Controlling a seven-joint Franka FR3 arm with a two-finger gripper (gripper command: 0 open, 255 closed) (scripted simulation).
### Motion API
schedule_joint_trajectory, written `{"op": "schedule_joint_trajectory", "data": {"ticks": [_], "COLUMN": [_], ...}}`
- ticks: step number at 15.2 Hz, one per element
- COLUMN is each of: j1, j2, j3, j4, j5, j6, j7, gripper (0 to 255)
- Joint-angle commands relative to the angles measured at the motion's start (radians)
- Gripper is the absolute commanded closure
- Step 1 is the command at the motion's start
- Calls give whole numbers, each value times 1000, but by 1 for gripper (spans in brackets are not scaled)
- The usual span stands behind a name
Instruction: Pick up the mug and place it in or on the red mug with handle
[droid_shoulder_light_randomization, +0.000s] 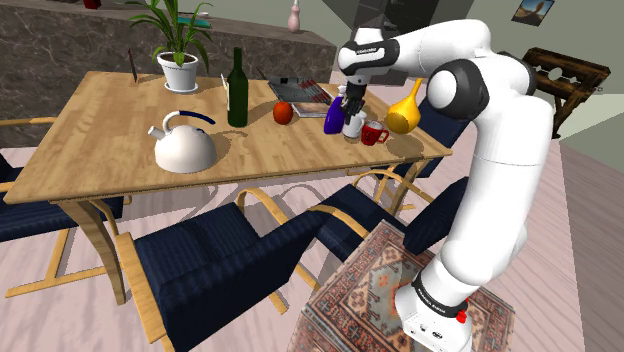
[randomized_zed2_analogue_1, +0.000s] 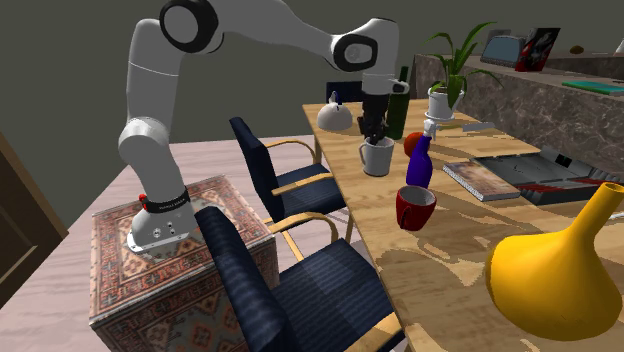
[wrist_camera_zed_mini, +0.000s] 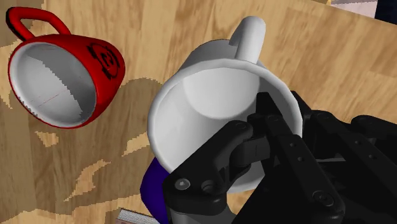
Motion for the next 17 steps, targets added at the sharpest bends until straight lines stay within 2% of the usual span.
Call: {"op": "schedule_joint_trajectory", "data": {"ticks": [1,16,17], "j1": [-1,-10,-27], "j2": [-3,-10,0], "j3": [-1,-6,-12], "j4": [24,209,228], "j5": [-1,-3,2], "j6": [-28,-219,-226], "j7": [-1,-8,-30], "gripper": [255,255,255]}}
